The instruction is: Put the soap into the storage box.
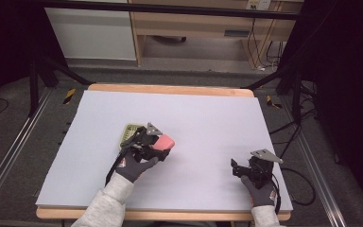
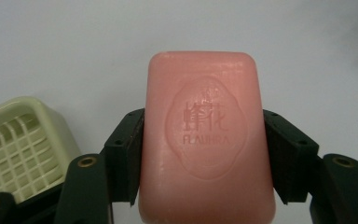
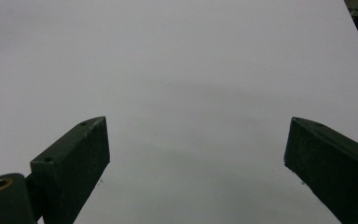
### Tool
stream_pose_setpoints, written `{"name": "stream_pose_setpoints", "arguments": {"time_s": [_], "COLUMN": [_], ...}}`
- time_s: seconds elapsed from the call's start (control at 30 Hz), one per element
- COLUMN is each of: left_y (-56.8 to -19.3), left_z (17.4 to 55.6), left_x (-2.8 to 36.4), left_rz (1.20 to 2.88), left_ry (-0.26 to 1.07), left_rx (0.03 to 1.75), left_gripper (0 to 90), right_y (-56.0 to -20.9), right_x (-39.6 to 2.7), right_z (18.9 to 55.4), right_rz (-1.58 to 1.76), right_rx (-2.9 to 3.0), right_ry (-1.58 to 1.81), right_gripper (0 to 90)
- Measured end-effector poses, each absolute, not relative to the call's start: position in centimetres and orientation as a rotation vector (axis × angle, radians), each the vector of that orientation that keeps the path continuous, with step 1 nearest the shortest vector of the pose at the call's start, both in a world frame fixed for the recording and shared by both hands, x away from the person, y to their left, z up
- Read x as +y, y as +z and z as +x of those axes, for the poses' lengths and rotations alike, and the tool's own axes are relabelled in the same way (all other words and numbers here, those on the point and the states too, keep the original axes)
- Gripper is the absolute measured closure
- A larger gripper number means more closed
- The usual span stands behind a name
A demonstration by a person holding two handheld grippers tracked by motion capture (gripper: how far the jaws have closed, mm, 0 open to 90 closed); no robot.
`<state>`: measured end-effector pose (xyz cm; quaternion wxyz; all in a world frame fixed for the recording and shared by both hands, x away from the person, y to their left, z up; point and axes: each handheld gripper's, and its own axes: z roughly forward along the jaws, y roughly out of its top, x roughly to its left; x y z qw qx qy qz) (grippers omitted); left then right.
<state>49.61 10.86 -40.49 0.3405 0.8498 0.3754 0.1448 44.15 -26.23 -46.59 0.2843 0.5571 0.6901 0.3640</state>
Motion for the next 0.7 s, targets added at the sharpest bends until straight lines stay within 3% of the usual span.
{"name": "stream_pose_setpoints", "arguments": {"time_s": [0.7], "left_y": [-40.0], "left_z": [50.0], "left_x": [15.6], "left_rz": [2.131], "left_ry": [0.407], "left_rx": [1.083], "left_gripper": [37.1], "right_y": [-46.7], "right_x": [-26.2], "right_z": [44.2], "right_rz": [1.492], "right_rx": [1.846], "right_ry": [0.969], "right_gripper": [7.0]}}
